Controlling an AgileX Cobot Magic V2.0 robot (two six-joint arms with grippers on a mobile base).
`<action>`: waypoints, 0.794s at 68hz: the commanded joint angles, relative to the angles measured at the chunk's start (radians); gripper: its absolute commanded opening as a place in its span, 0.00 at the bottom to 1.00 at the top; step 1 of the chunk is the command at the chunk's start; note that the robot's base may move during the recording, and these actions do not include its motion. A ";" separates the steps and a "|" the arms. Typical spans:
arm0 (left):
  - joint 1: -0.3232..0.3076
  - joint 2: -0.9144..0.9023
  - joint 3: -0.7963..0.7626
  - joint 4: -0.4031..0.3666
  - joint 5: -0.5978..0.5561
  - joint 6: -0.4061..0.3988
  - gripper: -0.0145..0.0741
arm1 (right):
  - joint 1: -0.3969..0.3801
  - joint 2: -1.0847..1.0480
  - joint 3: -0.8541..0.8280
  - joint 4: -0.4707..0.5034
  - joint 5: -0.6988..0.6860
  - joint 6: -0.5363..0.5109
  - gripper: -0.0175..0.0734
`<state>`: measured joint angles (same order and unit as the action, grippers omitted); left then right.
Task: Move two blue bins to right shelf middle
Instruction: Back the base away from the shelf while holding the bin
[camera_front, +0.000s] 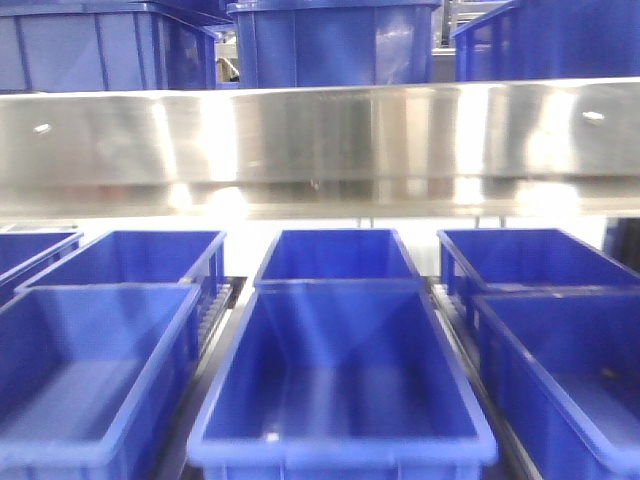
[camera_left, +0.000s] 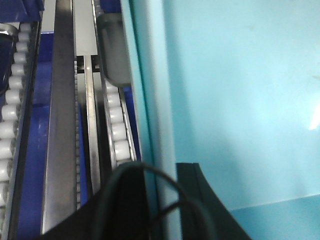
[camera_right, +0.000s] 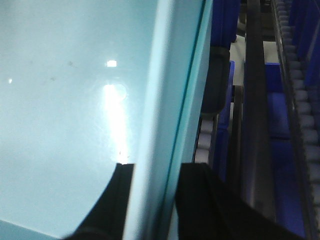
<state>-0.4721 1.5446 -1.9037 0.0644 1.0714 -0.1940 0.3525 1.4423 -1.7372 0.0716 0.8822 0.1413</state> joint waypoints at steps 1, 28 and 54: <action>-0.017 -0.022 -0.018 -0.057 -0.050 0.011 0.04 | 0.001 -0.017 -0.024 0.013 -0.132 0.000 0.02; -0.017 -0.022 -0.018 -0.057 -0.050 0.011 0.04 | 0.001 -0.017 -0.024 0.013 -0.132 0.000 0.02; -0.017 -0.022 -0.018 -0.057 -0.050 0.011 0.04 | 0.001 -0.017 -0.024 0.013 -0.132 0.000 0.02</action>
<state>-0.4721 1.5394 -1.9058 0.0705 1.0735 -0.1940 0.3525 1.4423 -1.7372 0.0767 0.8746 0.1413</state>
